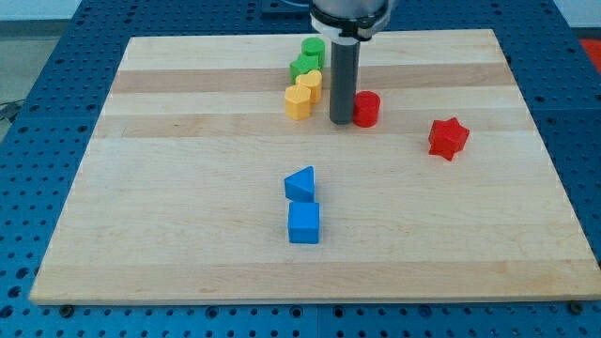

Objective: Move the red circle closer to the red star

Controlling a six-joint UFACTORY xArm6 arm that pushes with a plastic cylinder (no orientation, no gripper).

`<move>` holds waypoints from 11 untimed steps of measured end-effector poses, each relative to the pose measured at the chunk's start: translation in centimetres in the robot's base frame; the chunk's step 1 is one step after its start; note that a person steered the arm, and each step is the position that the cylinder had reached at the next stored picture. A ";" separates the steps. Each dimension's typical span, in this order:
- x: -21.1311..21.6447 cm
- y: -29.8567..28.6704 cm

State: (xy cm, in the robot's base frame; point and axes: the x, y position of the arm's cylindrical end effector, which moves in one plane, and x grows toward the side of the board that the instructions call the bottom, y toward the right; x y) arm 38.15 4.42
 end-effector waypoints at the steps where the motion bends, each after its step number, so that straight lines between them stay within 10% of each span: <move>1: 1.2 1.2; 11: -2.1 7.8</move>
State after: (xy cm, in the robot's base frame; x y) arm 36.05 12.19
